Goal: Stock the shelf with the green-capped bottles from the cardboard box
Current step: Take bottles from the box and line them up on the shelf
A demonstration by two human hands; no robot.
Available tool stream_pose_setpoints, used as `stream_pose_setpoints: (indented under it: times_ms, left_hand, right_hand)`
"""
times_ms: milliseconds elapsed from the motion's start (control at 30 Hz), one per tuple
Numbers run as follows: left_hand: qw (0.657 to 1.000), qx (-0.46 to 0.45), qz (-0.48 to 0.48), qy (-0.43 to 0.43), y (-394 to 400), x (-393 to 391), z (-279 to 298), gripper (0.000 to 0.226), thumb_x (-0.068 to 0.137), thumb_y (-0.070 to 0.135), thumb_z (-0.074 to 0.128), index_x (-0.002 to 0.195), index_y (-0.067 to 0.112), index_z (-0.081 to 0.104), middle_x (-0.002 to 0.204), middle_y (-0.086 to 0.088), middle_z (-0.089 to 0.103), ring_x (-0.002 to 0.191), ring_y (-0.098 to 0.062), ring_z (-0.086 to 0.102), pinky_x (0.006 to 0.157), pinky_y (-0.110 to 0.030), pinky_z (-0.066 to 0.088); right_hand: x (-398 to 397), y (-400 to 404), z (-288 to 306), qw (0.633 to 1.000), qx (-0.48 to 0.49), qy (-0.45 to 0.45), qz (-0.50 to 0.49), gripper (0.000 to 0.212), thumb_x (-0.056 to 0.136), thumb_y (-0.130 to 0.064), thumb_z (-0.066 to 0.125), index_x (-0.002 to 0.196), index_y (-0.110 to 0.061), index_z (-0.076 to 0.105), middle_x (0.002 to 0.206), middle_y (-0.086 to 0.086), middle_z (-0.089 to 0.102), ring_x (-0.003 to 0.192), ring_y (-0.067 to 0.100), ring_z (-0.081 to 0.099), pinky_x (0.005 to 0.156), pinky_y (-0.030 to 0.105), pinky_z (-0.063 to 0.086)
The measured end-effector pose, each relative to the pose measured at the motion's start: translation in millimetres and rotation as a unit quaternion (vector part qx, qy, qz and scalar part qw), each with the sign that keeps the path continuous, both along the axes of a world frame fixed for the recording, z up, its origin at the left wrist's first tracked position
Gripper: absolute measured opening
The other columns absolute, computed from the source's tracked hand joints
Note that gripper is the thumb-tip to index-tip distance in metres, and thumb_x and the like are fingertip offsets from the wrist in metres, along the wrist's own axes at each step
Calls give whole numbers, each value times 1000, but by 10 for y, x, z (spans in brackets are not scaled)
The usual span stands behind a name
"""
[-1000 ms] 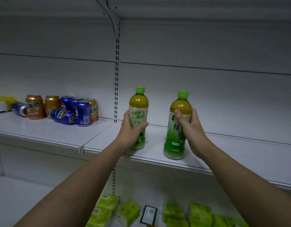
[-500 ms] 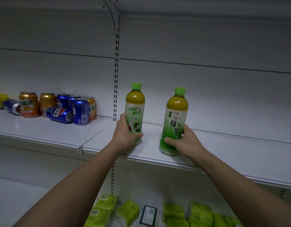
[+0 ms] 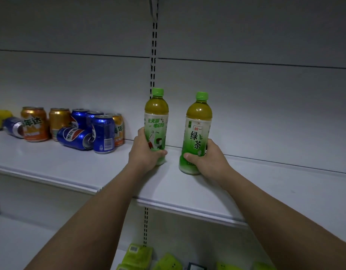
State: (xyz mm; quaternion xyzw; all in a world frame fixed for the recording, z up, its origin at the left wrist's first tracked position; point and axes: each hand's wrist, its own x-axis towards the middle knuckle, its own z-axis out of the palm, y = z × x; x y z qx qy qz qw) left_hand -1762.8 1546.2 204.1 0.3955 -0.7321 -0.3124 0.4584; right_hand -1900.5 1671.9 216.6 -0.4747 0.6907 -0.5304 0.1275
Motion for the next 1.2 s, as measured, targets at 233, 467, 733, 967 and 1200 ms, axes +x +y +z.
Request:
stream_pose_setpoints:
  times_ms: [233, 467, 733, 967, 1200]
  left_hand:
    - [999, 4, 29, -12, -396, -168, 15, 77, 67, 24, 85, 127, 22, 37, 125, -3, 54, 116, -24, 56, 100, -46, 48]
    - [999, -9, 50, 9, -567, -362, -58, 74, 71, 24, 82, 130, 21, 37, 127, -4, 53, 116, -25, 56, 97, -45, 49]
    - [996, 5, 53, -71, -594, -295, -131, 91, 68, 26, 78, 142, 24, 26, 130, -11, 40, 124, -31, 40, 107, -43, 39]
    - [996, -18, 58, -59, -577, -284, -120, 86, 63, 26, 85, 134, 22, 37, 125, -6, 54, 114, -26, 55, 97, -45, 50]
    - [997, -28, 56, -48, -578, -282, -131, 82, 65, 25, 85, 133, 22, 38, 127, -2, 58, 113, -23, 58, 94, -39, 51]
  right_hand:
    - [-61, -632, -46, 1000, -5, 2, -17, 52, 78, -21, 79, 121, -18, 50, 119, -1, 63, 108, 19, 61, 95, 34, 51]
    - [-99, -953, -82, 999, -31, 1, -27, 47, 80, -19, 76, 120, -14, 51, 109, -4, 61, 95, 14, 58, 76, 20, 45]
    - [-135, -1046, -140, 998, 13, 46, -37, 62, 71, -23, 73, 124, -15, 43, 123, 7, 55, 111, 25, 57, 94, 40, 52]
    - [-144, -1009, -132, 998, 17, 39, -40, 59, 81, -12, 71, 132, -12, 42, 130, 7, 56, 118, 25, 55, 87, 24, 40]
    - [-156, -996, -136, 999, 6, 30, -26, 58, 82, -10, 70, 132, -11, 42, 130, 5, 58, 101, 14, 51, 83, 23, 39]
